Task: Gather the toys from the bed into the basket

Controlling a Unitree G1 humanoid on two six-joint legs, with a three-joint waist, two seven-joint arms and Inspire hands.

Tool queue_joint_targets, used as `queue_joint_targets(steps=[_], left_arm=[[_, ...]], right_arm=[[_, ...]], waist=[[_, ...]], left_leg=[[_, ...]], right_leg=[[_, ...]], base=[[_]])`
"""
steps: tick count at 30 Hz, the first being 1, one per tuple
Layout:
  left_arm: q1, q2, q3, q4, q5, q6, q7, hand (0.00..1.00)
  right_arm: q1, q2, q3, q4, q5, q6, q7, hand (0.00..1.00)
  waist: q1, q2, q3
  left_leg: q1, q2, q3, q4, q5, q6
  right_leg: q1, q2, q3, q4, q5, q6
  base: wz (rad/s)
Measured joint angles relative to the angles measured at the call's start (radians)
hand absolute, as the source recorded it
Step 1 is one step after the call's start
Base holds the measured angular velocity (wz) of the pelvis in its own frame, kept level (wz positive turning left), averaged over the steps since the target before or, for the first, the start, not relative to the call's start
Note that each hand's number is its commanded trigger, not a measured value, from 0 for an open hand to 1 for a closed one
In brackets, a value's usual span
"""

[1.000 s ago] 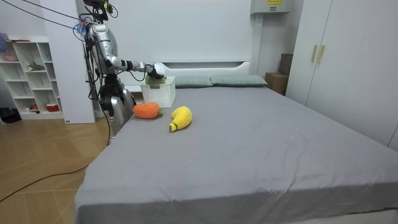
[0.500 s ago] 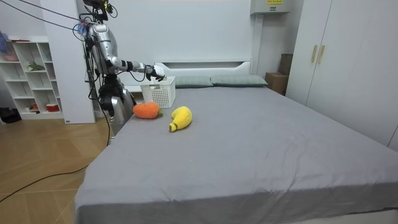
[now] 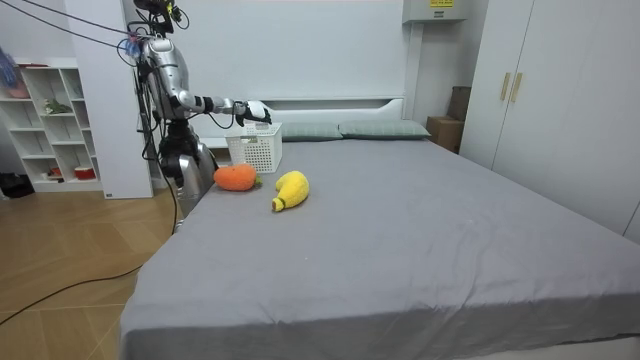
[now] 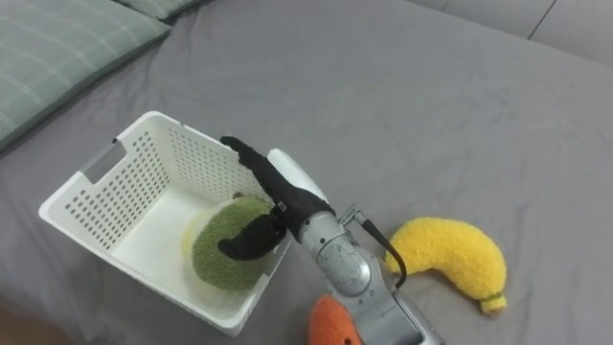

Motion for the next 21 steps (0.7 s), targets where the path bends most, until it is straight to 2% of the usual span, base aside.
queue_joint_targets(steps=[7, 10, 12, 15, 17, 21], left_arm=[[0.001, 0.000, 0.018, 0.017, 0.013, -0.001, -0.001, 0.00], [0.016, 0.000, 0.023, 0.006, 0.014, 0.000, 0.000, 0.00], [0.023, -0.001, 0.026, -0.005, 0.014, 0.000, 0.005, 0.00], [0.038, -0.001, 0.028, -0.010, 0.013, -0.002, 0.009, 0.00], [0.049, -0.002, 0.029, -0.010, 0.014, -0.003, 0.011, 0.00], [0.082, -0.007, 0.064, -0.006, 0.020, -0.022, 0.032, 0.00]], right_arm=[[0.004, -0.009, -0.066, 0.000, 0.014, -0.004, -0.062, 0.00], [0.010, -0.010, -0.097, 0.005, 0.016, -0.009, -0.086, 0.00], [0.017, -0.011, -0.139, 0.022, 0.041, -0.011, -0.098, 0.00], [0.049, -0.016, -0.200, 0.023, 0.081, -0.012, -0.132, 0.00], [0.059, -0.023, -0.228, 0.023, 0.083, -0.014, -0.149, 0.00], [0.094, -0.041, -0.309, 0.023, 0.083, -0.038, -0.185, 0.00]], waist=[[-0.025, -0.005, -0.0006], [-0.051, -0.006, -0.0004], [-0.069, -0.007, -0.0010], [-0.076, -0.003, 0.0016], [-0.098, -0.003, 0.0018], [-0.128, -0.009, -0.0019]], left_leg=[[0.001, -0.002, -0.001, 0.004, 0.001, 0.001], [0.000, -0.003, 0.004, 0.005, 0.001, 0.002], [0.004, -0.003, 0.009, 0.003, 0.002, 0.003], [0.024, 0.000, 0.030, -0.004, 0.002, 0.004], [0.026, 0.000, 0.030, -0.006, 0.002, 0.004], [0.028, 0.002, 0.036, -0.007, 0.002, 0.004]], right_leg=[[0.004, -0.002, -0.001, 0.000, 0.002, 0.002], [0.004, -0.002, -0.001, 0.000, 0.002, 0.003], [0.005, -0.002, 0.006, 0.001, 0.003, 0.004], [0.013, -0.001, 0.030, 0.001, 0.003, 0.005], [0.014, -0.001, 0.031, 0.001, 0.004, 0.006], [0.011, 0.002, 0.041, 0.001, 0.004, 0.006]], base=[[0.01], [0.00], [-0.03], [-0.18], [-0.03], [-0.06]])
